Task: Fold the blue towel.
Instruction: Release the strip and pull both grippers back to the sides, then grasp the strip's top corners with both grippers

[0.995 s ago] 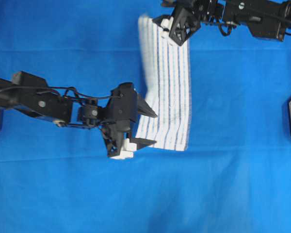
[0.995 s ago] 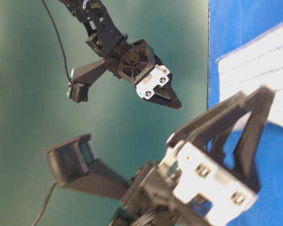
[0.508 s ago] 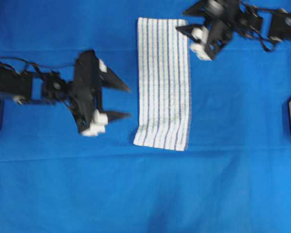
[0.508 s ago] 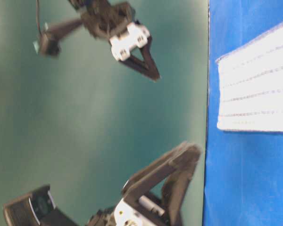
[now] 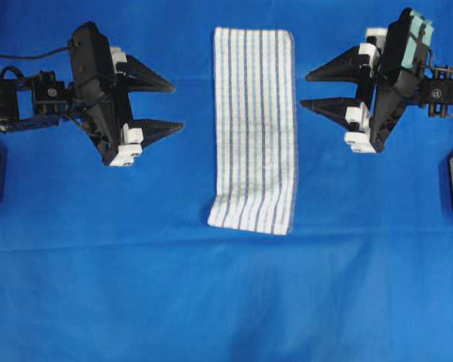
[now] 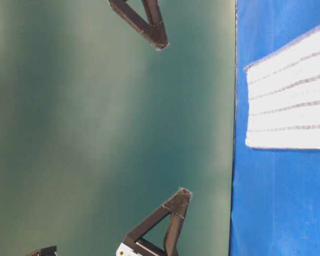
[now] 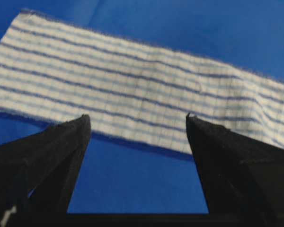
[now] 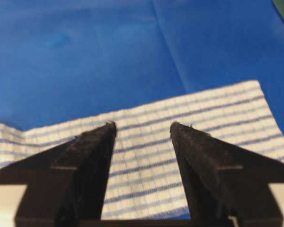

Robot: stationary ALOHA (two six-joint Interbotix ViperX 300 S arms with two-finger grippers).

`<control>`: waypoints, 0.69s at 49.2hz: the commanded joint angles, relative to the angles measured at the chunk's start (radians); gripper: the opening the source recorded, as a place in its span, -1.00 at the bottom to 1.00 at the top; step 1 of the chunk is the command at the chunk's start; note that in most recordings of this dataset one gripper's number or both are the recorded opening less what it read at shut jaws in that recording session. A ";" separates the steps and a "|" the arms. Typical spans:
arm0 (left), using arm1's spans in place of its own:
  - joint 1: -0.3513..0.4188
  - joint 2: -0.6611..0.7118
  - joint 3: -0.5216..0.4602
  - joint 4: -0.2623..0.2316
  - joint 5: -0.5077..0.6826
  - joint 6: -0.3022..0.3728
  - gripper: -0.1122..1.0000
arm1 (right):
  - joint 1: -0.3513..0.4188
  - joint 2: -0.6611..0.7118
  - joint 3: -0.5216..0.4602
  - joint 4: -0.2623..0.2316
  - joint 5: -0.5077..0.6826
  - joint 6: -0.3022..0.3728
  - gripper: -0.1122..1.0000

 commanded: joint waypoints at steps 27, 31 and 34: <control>0.249 0.364 -0.282 0.005 -0.064 0.049 0.54 | -0.273 0.348 -0.192 -0.021 0.031 -0.015 0.21; 0.268 0.419 -0.324 0.005 -0.064 0.052 0.54 | -0.298 0.413 -0.225 -0.029 0.031 -0.017 0.21; 0.282 0.457 -0.351 0.005 -0.066 0.052 0.54 | -0.313 0.449 -0.245 -0.032 0.029 -0.017 0.21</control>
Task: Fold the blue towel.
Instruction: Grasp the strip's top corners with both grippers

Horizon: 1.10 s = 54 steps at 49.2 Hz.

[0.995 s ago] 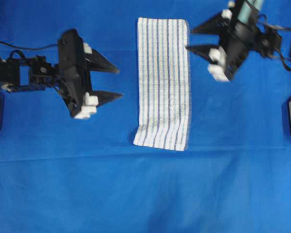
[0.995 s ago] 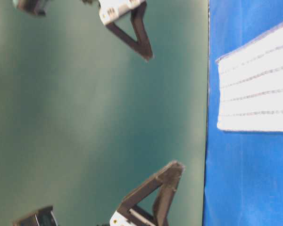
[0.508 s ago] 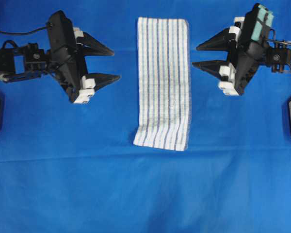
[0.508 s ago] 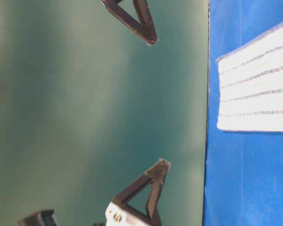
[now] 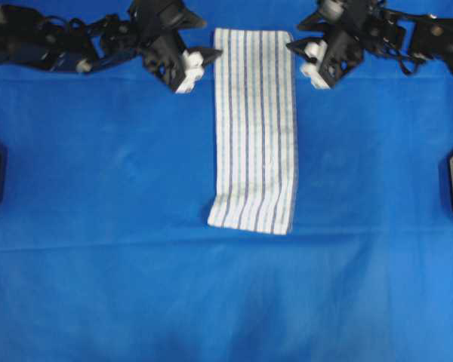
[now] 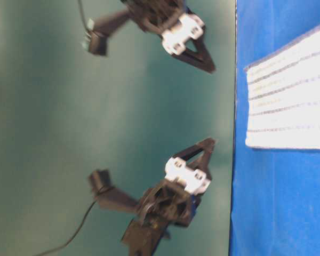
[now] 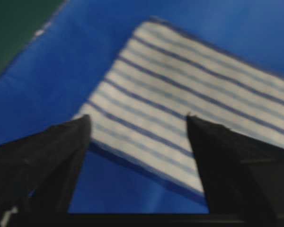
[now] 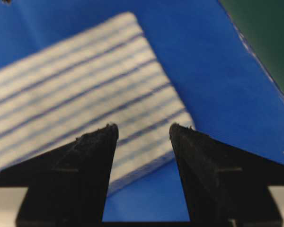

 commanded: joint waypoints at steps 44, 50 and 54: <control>0.071 0.253 -0.195 0.003 0.071 -0.003 -0.11 | -0.081 0.268 -0.130 -0.011 -0.063 -0.009 -0.14; 0.067 0.259 -0.218 0.003 0.121 -0.002 -0.57 | -0.081 0.267 -0.126 -0.012 -0.063 -0.021 -0.65; 0.064 0.259 -0.219 0.003 0.127 -0.002 -0.73 | -0.080 0.265 -0.121 -0.012 -0.060 -0.023 -0.65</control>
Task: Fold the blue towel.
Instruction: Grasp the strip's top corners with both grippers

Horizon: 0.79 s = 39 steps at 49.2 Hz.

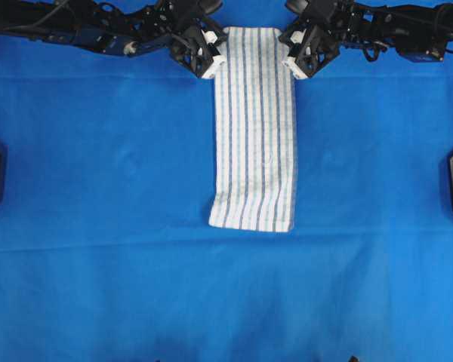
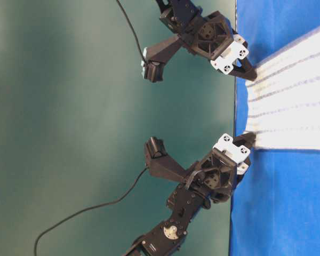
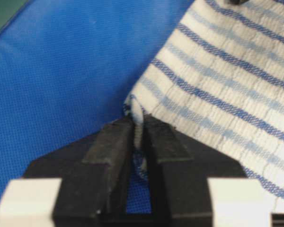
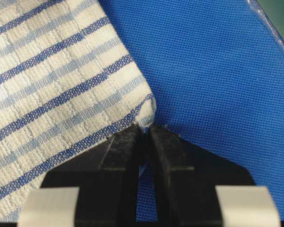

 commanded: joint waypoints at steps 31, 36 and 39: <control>0.038 -0.094 -0.094 0.005 0.121 0.054 -0.73 | -0.031 -0.089 -0.026 0.003 0.025 0.002 -0.65; 0.040 -0.091 -0.100 0.005 0.135 0.072 -0.73 | -0.038 -0.094 -0.029 0.003 0.025 0.002 -0.65; 0.040 -0.094 -0.100 0.005 0.135 0.072 -0.73 | -0.038 -0.094 -0.031 0.002 0.025 0.002 -0.65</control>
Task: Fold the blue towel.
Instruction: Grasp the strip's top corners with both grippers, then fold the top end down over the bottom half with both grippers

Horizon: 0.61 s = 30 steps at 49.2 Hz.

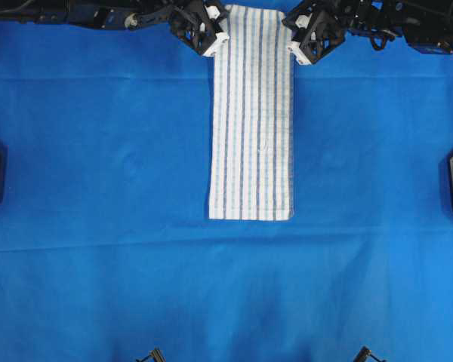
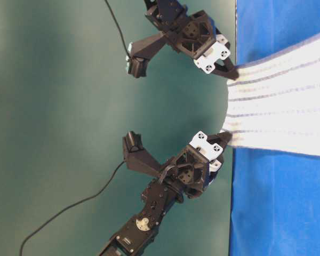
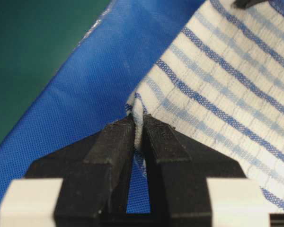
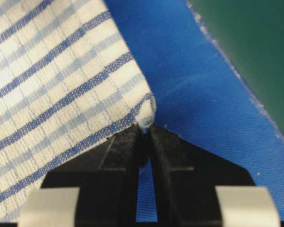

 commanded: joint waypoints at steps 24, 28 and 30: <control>-0.129 -0.160 0.126 0.003 0.015 0.003 -0.73 | 0.130 -0.207 0.124 0.034 0.025 0.017 -0.65; -0.172 -0.192 0.169 0.003 0.014 -0.005 -0.73 | 0.178 -0.255 0.169 0.049 0.031 0.017 -0.65; -0.195 -0.206 0.190 0.003 0.014 -0.008 -0.73 | 0.202 -0.276 0.190 0.058 0.032 0.017 -0.65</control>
